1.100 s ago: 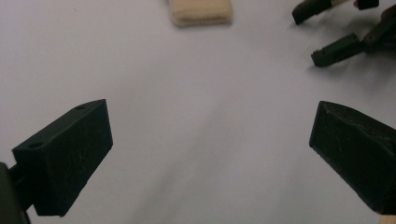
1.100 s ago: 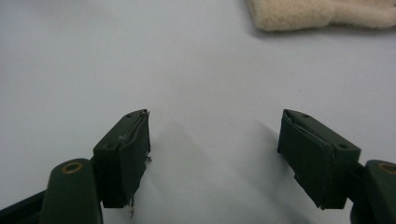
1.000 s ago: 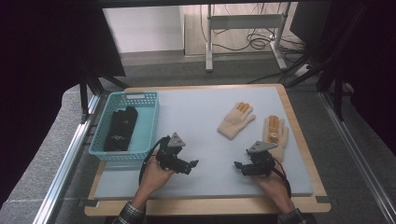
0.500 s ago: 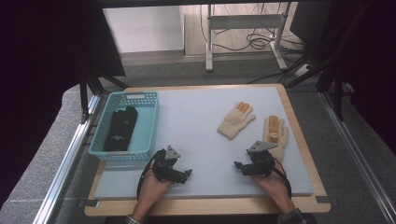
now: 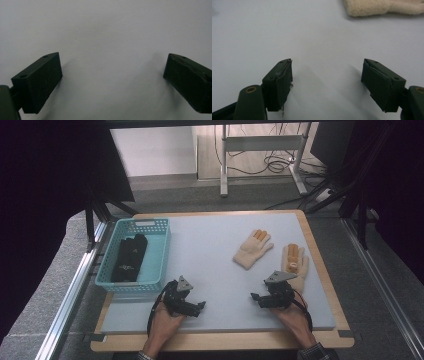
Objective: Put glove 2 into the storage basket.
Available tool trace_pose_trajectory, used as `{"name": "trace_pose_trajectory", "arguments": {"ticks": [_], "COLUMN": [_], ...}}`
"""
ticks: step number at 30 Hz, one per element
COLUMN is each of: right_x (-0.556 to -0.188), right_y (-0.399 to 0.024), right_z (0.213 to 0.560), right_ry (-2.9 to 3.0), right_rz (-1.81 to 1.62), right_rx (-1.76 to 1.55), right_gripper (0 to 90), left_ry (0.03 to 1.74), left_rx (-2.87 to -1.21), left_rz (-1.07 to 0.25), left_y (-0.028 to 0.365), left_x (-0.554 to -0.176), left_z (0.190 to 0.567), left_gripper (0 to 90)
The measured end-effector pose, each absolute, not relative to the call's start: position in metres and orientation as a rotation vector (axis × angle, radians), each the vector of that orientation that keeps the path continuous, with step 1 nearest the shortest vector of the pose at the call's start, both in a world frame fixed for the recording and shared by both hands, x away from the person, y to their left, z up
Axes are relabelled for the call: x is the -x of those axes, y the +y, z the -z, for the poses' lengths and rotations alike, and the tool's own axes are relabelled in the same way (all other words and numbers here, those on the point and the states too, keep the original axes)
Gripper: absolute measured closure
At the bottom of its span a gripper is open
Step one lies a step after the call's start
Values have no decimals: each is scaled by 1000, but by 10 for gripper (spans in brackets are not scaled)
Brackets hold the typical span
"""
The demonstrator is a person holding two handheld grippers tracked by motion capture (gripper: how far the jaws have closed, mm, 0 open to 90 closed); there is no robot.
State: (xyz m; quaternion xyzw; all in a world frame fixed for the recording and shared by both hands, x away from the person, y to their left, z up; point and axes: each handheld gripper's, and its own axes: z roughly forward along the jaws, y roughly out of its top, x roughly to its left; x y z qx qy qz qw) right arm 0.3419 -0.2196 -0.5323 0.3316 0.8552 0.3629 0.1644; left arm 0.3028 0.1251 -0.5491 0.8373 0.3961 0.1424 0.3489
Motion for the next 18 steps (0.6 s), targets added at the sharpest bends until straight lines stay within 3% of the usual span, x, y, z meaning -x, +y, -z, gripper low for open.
{"name": "trace_pose_trajectory", "arguments": {"ticks": [7, 14, 18], "right_x": [-353, -391, -417], "right_y": [-221, -220, -213], "right_z": [518, 494, 486], "right_ry": [2386, 2323, 2295], "right_rz": [-1086, -1129, -1126], "right_rx": [-1000, -1052, -1075], "right_gripper": [355, 480, 461], "left_ry": [1027, 1027, 1027], "left_rx": [-2169, -2168, -2168], "left_rz": [-369, -368, -368], "left_y": [125, 125, 125], "left_x": [-303, -303, -303], "left_z": [549, 549, 549], "left_gripper": [22, 22, 23]}}
